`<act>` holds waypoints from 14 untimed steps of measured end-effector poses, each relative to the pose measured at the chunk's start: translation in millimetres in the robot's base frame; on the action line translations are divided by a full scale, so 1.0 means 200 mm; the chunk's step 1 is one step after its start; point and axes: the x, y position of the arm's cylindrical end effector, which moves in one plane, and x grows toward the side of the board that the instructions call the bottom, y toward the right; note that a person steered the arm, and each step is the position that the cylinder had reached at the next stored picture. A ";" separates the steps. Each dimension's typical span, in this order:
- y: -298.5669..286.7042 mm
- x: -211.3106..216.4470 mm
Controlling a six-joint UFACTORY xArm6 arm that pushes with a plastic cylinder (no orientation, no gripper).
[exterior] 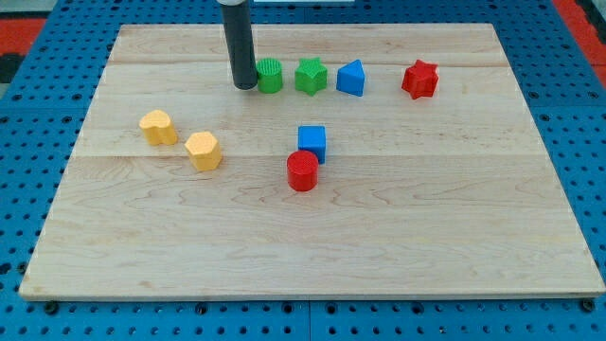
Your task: Push the yellow heart into the green circle
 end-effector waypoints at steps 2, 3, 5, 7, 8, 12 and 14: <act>-0.18 0.38; -0.33 0.54; -0.72 0.58; -0.33 0.40; -0.30 0.41; -0.43 0.28; -0.42 0.17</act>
